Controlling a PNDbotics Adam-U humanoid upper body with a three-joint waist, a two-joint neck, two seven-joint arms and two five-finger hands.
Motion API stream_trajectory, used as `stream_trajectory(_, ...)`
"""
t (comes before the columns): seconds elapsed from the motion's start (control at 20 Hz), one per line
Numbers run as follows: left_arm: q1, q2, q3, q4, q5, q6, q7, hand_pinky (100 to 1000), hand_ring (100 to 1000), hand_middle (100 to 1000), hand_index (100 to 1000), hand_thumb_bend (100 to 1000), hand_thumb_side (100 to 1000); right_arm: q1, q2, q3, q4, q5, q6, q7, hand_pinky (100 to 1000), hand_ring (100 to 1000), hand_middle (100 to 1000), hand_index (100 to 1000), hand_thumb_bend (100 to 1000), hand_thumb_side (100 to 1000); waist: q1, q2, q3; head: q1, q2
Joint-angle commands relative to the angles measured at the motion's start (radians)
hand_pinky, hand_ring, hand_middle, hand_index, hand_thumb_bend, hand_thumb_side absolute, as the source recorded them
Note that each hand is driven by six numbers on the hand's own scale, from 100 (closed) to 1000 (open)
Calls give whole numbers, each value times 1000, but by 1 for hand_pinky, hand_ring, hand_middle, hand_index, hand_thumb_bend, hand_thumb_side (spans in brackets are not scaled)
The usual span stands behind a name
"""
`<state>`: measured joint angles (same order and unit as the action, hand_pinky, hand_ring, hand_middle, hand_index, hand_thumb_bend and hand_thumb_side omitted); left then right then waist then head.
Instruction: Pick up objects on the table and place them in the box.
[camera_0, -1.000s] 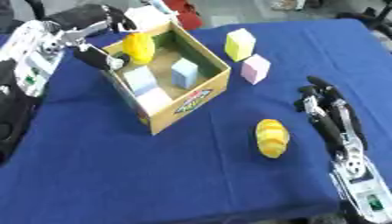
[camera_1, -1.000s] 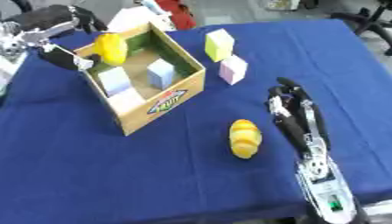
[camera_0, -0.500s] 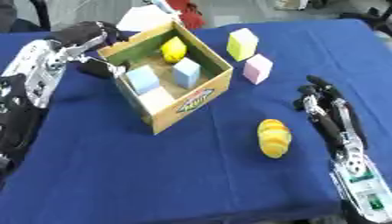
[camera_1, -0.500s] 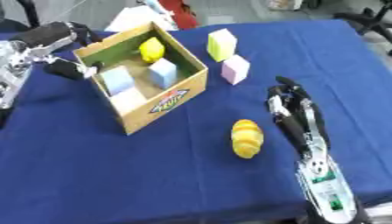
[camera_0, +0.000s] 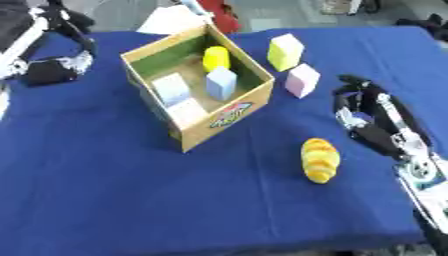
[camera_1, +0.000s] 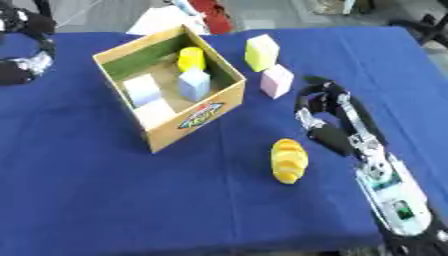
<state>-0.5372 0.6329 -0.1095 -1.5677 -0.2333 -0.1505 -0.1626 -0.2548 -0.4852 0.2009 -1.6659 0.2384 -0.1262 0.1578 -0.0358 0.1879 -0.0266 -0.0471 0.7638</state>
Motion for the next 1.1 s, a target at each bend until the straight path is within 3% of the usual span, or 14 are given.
stream_trajectory(0.05, 35, 30, 35, -103, 71, 29, 14, 723, 608, 628, 790, 100, 512, -6, -80, 34, -22, 67, -14, 120, 676, 680, 756, 931, 100, 516, -16, -14, 2, -3, 2)
stream_trajectory(0.35, 142, -10, 68, -180, 88, 61, 5, 722, 606, 625, 788, 100, 565, 10, -129, 76, -6, 231, -66, 343, 758, 785, 826, 960, 100, 495, -28, -15, -3, -4, 6)
stream_trajectory(0.5, 170, -26, 79, -193, 84, 71, 2, 721, 605, 624, 788, 100, 578, 19, -139, 80, 9, 282, -87, 409, 769, 798, 834, 965, 102, 487, -32, -15, -3, -3, 6)
stream_trajectory(0.85, 199, -47, 90, -195, 81, 82, -1, 720, 604, 623, 788, 100, 603, 24, -155, 66, 20, 370, -103, 461, 808, 838, 867, 984, 184, 471, -35, -17, -3, 3, 6)
stream_trajectory(1.1, 205, -63, 89, -197, 83, 85, -5, 720, 603, 622, 788, 100, 612, 0, -150, 36, -4, 500, -89, 389, 843, 882, 910, 990, 220, 449, -34, -17, -3, 4, 6)
